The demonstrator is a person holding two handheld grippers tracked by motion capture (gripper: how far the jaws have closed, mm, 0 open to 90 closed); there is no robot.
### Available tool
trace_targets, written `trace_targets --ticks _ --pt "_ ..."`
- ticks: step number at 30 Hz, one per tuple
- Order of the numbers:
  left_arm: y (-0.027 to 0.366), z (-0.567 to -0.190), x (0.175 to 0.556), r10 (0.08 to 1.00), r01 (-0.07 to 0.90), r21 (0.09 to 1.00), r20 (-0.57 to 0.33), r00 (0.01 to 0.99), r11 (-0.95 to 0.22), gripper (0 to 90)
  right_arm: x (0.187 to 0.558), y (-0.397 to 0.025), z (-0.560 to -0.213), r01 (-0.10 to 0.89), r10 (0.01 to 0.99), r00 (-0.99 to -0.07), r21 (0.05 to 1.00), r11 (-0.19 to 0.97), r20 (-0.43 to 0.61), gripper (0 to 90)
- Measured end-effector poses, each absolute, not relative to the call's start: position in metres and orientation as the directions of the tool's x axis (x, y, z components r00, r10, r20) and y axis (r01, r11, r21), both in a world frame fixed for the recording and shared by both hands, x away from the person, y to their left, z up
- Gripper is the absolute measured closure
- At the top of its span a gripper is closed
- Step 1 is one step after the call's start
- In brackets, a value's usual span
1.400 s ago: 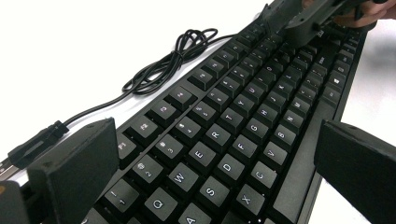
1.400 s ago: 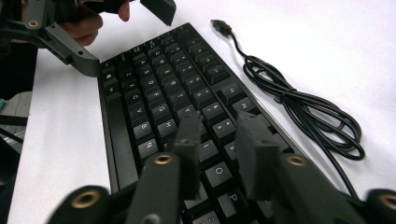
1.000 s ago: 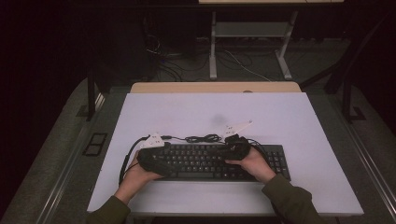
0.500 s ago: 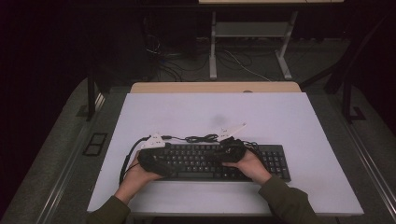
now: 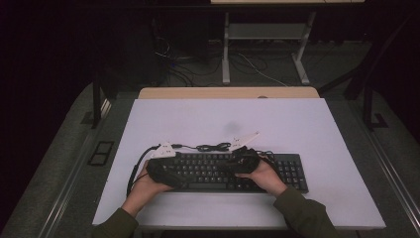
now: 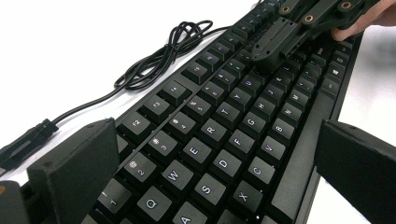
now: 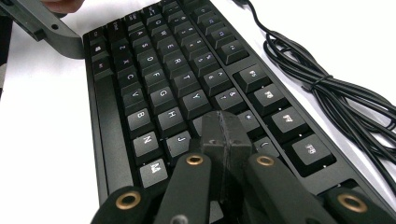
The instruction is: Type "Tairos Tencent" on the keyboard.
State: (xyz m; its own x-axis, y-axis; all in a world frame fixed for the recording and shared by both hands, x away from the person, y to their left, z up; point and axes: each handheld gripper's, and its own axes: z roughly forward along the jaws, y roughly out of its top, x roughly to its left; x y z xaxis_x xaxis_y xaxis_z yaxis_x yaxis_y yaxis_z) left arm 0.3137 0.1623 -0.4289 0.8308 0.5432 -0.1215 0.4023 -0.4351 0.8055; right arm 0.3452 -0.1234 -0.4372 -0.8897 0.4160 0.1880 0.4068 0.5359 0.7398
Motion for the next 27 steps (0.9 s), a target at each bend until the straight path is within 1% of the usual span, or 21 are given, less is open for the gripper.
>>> trace_targets --ticks 12,21,25,27 --pt "0.1623 -0.4290 0.3137 0.544 0.402 0.804 -0.119 0.831 -0.438 0.0 0.3445 -0.1222 -0.4389 0.403 0.415 -0.892 0.733 0.548 0.180 89.1" --pt "0.1623 -0.4289 0.3140 0.541 0.400 0.805 -0.119 0.832 -0.438 0.0 0.3441 -0.1238 -0.4359 0.404 0.415 -0.891 0.742 0.534 0.187 89.0" --pt "0.1619 -0.4286 0.3134 0.542 0.402 0.806 -0.122 0.831 -0.435 0.0 0.3440 -0.1258 -0.4343 0.406 0.415 -0.889 0.750 0.521 0.193 86.6" --pt "0.1618 -0.4285 0.3132 0.542 0.401 0.806 -0.122 0.832 -0.435 0.0 0.3441 -0.1274 -0.4326 0.407 0.412 -0.889 0.757 0.511 0.200 83.5"
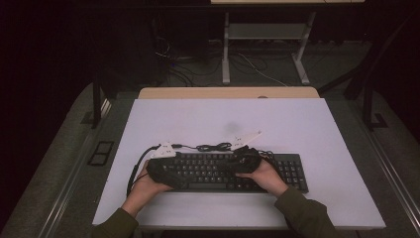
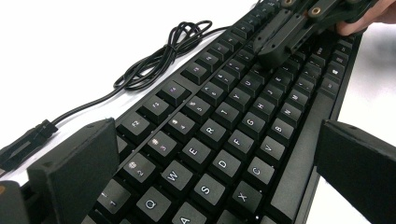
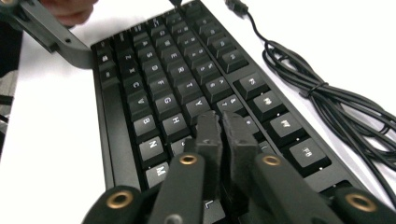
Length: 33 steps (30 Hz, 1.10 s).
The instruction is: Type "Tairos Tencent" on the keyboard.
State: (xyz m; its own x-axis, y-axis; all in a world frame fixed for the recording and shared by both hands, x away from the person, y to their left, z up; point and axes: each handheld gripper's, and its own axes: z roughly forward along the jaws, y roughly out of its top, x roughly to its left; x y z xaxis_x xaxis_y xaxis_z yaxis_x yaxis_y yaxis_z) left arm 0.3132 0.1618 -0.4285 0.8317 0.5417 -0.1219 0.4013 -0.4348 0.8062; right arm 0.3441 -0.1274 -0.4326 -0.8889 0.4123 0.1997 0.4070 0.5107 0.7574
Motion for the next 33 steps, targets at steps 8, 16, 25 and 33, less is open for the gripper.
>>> trace_targets --ticks 8,16,25,33 --pt "0.161 -0.429 0.313 0.538 0.398 0.808 -0.122 0.834 -0.434 0.0 0.344 -0.137 -0.427 0.413 0.416 -0.882 0.788 0.456 0.221 62.4" --pt "0.160 -0.428 0.313 0.537 0.395 0.809 -0.120 0.835 -0.435 0.0 0.345 -0.147 -0.424 0.415 0.429 -0.874 0.810 0.414 0.228 40.1" --pt "0.157 -0.429 0.314 0.533 0.389 0.812 -0.115 0.838 -0.436 0.0 0.347 -0.162 -0.425 0.423 0.482 -0.848 0.830 0.364 0.221 24.5" --pt "0.156 -0.428 0.314 0.537 0.386 0.820 -0.116 0.835 -0.423 7.3 0.347 -0.166 -0.424 0.425 0.493 -0.842 0.833 0.353 0.221 23.6"
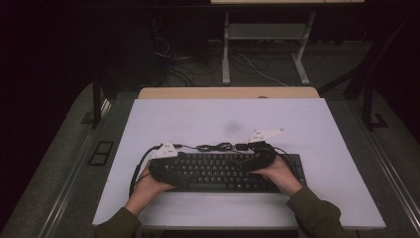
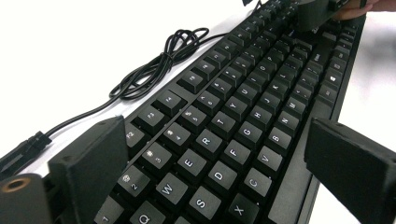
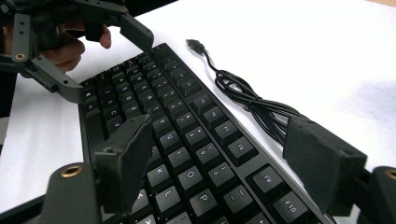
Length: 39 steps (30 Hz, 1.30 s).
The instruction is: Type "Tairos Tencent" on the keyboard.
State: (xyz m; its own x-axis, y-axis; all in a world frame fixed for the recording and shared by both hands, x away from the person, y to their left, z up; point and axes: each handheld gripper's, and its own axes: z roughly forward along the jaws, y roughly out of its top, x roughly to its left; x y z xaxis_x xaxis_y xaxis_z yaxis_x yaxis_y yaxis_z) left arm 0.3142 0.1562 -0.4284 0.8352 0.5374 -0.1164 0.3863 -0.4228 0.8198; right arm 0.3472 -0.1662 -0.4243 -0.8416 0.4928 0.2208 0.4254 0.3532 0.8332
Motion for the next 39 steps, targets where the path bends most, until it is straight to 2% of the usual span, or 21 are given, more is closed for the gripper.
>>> trace_targets --ticks 12,21,32,39 --pt "0.151 -0.428 0.317 0.517 0.387 0.830 -0.144 0.844 -0.402 29.9 0.347 -0.166 -0.425 0.428 0.497 -0.839 0.833 0.351 0.222 23.4" --pt "0.148 -0.428 0.320 0.515 0.400 0.830 -0.164 0.841 -0.389 54.3 0.348 -0.167 -0.426 0.427 0.497 -0.839 0.834 0.348 0.222 23.4" --pt "0.141 -0.429 0.324 0.517 0.414 0.798 -0.154 0.842 -0.438 87.8 0.348 -0.166 -0.426 0.429 0.497 -0.839 0.831 0.353 0.222 23.4" --pt "0.137 -0.432 0.325 0.520 0.417 0.780 -0.139 0.843 -0.468 89.3 0.347 -0.166 -0.426 0.429 0.496 -0.839 0.831 0.353 0.222 23.4"
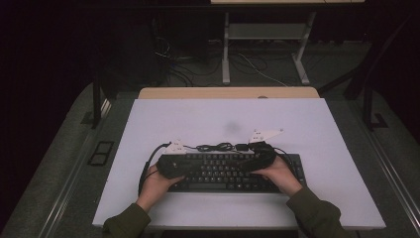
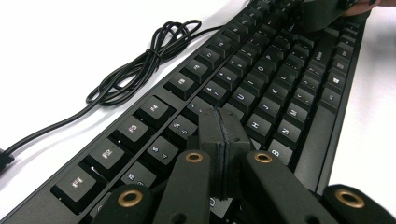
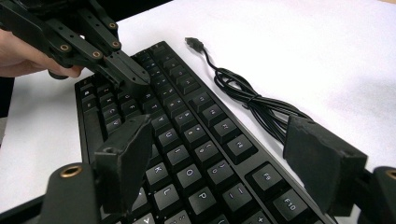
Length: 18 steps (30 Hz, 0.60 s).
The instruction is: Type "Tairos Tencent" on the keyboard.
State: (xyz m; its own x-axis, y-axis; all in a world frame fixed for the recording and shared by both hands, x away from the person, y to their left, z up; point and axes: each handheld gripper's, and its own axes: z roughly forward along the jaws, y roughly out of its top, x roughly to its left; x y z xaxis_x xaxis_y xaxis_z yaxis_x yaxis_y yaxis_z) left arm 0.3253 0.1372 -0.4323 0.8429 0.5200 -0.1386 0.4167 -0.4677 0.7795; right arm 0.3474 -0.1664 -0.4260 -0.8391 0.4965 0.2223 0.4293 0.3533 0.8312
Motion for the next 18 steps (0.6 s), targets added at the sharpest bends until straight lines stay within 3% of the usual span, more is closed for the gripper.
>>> trace_targets --ticks 18 --pt "0.1373 -0.4369 0.3275 0.530 0.427 0.768 -0.136 0.837 -0.477 89.2 0.3470 -0.1663 -0.4257 0.430 0.500 -0.838 0.829 0.356 0.220 23.4"
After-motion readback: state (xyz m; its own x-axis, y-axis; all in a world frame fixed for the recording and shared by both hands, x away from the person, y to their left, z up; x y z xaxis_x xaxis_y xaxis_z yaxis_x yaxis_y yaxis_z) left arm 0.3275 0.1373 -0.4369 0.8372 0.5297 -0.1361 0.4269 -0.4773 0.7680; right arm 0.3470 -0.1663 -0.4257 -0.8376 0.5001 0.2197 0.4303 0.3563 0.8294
